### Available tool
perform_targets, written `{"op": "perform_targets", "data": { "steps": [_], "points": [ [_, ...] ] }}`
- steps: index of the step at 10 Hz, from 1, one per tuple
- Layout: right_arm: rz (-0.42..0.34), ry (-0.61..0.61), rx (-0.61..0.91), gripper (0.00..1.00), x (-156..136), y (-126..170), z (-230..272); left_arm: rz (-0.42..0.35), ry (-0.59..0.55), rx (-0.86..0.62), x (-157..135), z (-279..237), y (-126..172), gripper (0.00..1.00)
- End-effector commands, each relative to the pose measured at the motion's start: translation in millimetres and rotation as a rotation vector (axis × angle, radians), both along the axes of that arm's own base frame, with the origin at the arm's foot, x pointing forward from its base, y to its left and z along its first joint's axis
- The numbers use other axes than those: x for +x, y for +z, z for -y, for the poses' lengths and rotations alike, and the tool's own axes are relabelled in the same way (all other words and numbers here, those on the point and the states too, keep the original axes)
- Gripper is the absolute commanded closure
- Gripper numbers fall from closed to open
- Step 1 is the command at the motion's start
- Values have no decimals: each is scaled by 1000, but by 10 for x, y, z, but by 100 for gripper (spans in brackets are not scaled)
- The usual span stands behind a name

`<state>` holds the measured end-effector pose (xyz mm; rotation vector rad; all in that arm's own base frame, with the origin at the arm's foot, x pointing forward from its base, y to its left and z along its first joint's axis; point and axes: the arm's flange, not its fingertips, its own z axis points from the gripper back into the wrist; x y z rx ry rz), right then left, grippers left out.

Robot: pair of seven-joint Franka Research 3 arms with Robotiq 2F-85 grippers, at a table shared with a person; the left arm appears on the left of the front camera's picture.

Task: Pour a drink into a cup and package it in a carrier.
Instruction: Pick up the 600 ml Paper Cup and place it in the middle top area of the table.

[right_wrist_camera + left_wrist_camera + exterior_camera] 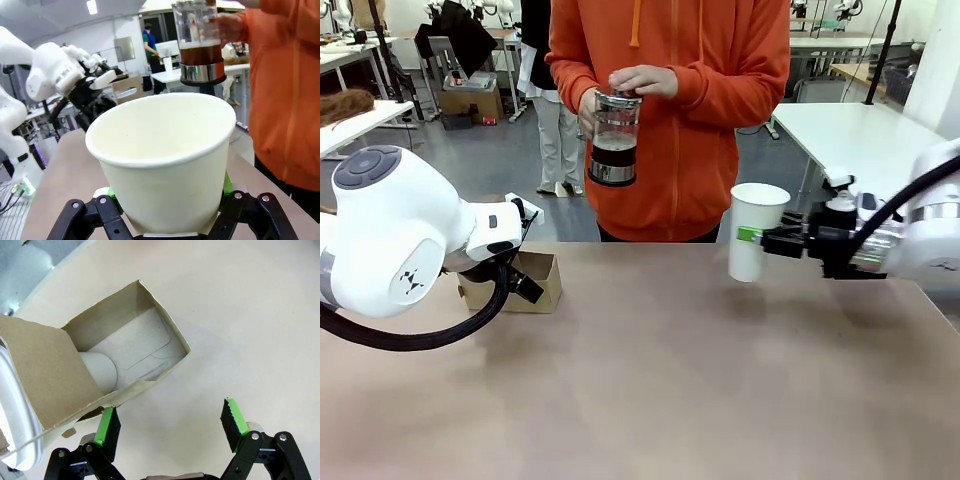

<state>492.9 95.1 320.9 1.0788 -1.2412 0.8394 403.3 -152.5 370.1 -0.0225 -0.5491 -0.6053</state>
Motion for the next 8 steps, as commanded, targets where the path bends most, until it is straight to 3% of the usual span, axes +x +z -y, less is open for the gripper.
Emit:
{"op": "perform_targets", "data": {
  "steps": [1,5,8],
  "points": [
    [40,-66,-38,20,280,-166,-237,0,0,-3,-5,-6,5,0],
    [28,-155,-15,20,602,-408,-357,0,0,-3,-5,-6,5,0],
    [14,-120,-6,20,575,-410,-289,0,0,-3,-5,-6,5,0]
  ]
}}
